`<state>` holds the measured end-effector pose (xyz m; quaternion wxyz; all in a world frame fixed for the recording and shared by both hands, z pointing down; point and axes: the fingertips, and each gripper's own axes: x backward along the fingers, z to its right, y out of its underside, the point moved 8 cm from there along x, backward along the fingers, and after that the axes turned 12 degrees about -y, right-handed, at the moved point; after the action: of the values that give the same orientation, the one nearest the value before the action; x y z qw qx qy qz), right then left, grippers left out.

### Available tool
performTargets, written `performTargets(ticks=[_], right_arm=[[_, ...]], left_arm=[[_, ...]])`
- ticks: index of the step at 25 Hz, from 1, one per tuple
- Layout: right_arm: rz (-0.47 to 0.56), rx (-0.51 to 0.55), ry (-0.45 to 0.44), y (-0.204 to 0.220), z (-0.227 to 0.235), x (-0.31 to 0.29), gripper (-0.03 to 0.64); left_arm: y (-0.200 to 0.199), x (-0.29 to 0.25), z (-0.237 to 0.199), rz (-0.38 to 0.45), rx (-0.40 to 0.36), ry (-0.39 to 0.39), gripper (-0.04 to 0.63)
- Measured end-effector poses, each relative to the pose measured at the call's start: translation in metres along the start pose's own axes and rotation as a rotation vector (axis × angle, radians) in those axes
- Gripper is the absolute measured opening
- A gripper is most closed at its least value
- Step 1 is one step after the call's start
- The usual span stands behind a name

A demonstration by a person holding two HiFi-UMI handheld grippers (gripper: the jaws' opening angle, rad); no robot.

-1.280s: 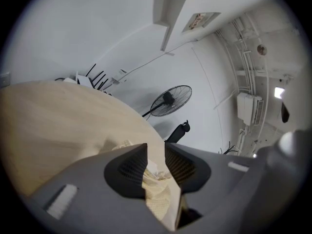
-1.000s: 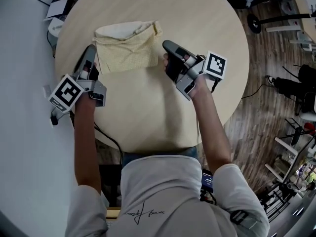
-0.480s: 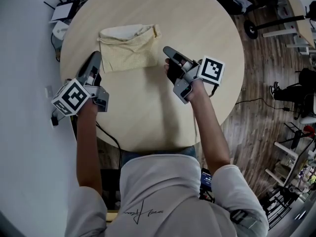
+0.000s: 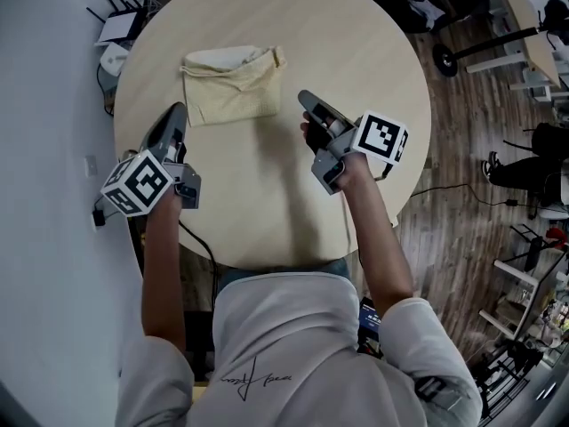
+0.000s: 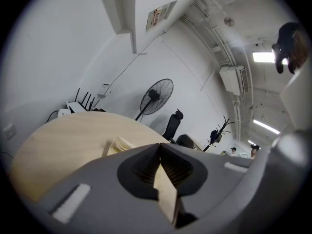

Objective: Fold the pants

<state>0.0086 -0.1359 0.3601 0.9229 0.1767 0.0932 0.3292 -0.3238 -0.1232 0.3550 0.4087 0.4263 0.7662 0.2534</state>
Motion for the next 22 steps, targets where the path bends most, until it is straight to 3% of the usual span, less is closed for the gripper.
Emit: performTargets(ticks=[9, 22], right_arm=[[-0.038, 0.143, 0.003, 0.039, -0.047, 0.04, -0.005], [-0.047, 0.389, 0.127, 0.076, -0.084, 0.075, -0.005]], left_arm=[[0.026, 0.064, 0.017, 0.003, -0.04, 0.01, 0.055], [0.04, 0.113, 0.019, 0.02, -0.09, -0.017, 0.054]])
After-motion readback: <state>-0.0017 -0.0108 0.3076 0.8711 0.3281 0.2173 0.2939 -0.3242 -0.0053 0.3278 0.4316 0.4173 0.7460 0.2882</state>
